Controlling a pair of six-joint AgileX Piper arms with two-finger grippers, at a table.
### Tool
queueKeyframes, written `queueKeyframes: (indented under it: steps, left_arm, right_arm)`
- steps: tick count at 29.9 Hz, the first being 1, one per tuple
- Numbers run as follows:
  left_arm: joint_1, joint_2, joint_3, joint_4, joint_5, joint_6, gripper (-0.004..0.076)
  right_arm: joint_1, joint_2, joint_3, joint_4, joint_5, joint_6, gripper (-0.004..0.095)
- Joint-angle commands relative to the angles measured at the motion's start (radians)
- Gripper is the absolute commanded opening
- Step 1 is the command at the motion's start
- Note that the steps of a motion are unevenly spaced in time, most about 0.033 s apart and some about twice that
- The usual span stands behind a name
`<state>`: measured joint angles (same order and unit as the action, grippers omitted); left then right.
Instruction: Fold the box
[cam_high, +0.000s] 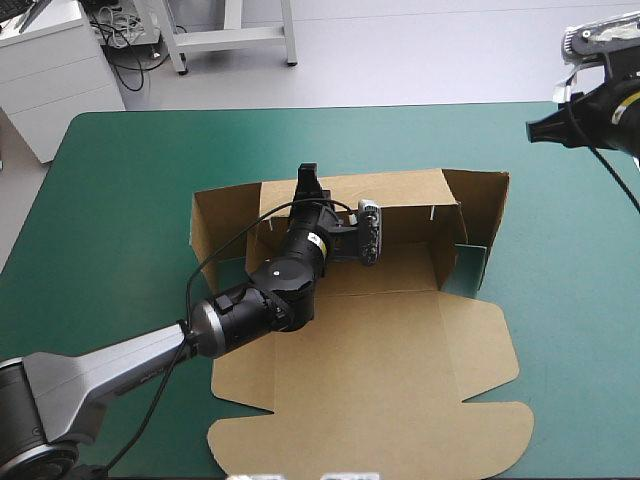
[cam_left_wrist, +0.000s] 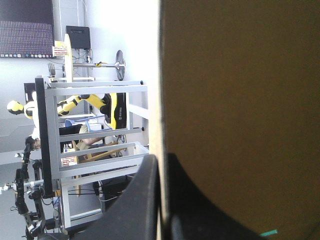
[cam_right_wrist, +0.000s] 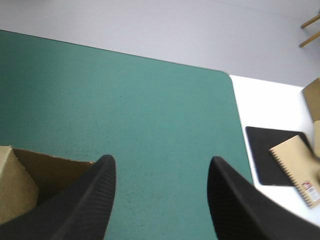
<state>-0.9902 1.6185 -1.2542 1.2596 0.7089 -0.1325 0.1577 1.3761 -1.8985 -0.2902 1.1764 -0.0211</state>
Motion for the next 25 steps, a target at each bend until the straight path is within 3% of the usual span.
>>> queueKeyframes:
  steps: [1, 4, 15, 18, 25]
  left_arm:
    - [-0.009, -0.038, -0.012, 0.024, -0.003, -0.028, -0.0032]
    - [-0.009, -0.038, -0.012, 0.024, -0.005, -0.028, -0.0032]
    - [-0.009, -0.038, -0.011, 0.022, -0.007, -0.028, -0.0032]
    - [-0.009, -0.038, -0.011, 0.022, -0.007, -0.028, -0.0032]
    - [-0.009, -0.038, -0.011, 0.047, -0.007, -0.028, -0.0032]
  right_arm:
    - [-0.153, 0.06, -0.068, 0.241, -0.083, -0.101, 0.0504]
    - [-0.241, 0.15, -0.098, 0.398, -0.079, -0.154, 0.0504]
    - [-0.253, 0.463, -0.232, 0.59, -0.016, -0.172, 0.0505]
    - [-0.249, 0.508, -0.247, 0.609, 0.007, -0.182, 0.0505]
    - [-0.185, 0.537, -0.24, 0.527, 0.05, -0.199, 0.0504]
